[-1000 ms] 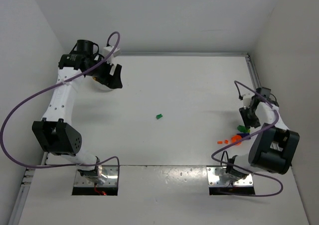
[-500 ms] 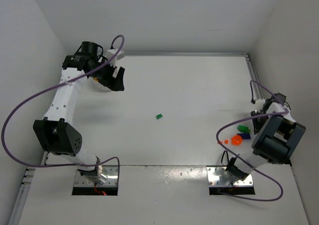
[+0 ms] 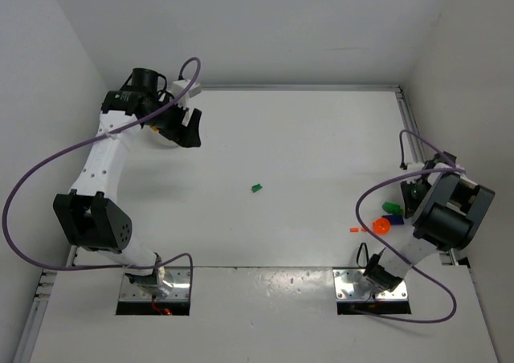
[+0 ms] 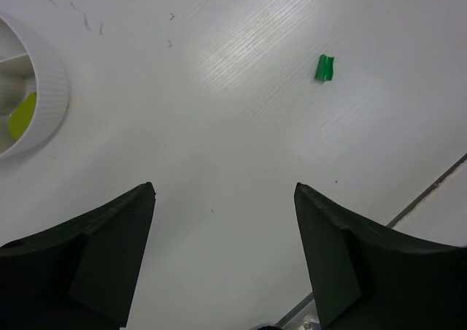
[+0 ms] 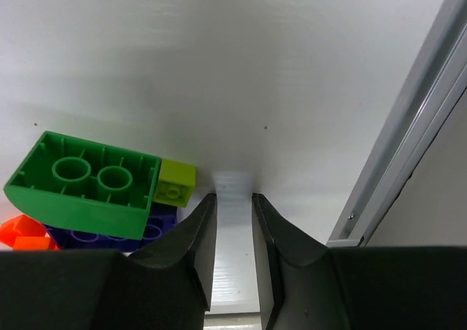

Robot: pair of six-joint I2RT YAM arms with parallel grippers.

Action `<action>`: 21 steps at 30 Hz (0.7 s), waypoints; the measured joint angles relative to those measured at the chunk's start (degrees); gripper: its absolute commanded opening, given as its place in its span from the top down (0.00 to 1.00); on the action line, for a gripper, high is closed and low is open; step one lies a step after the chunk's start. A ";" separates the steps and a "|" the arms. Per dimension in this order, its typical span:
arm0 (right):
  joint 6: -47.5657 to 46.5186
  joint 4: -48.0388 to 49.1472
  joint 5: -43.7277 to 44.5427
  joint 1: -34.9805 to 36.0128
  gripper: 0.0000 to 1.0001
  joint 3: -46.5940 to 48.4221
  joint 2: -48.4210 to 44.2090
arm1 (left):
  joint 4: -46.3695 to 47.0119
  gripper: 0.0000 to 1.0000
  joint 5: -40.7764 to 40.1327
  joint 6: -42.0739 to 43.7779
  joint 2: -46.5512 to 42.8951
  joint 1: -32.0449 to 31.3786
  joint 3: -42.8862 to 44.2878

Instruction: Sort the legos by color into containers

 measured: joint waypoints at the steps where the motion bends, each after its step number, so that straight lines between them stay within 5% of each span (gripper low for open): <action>1: 0.02 -0.09 -0.02 0.31 0.75 0.44 0.44 | 0.07 0.17 0.00 0.00 -0.17 0.00 -0.39; 21: 2.62 -4.83 2.51 19.61 0.76 5.79 5.44 | 6.12 0.17 0.81 1.14 -7.61 0.76 -15.87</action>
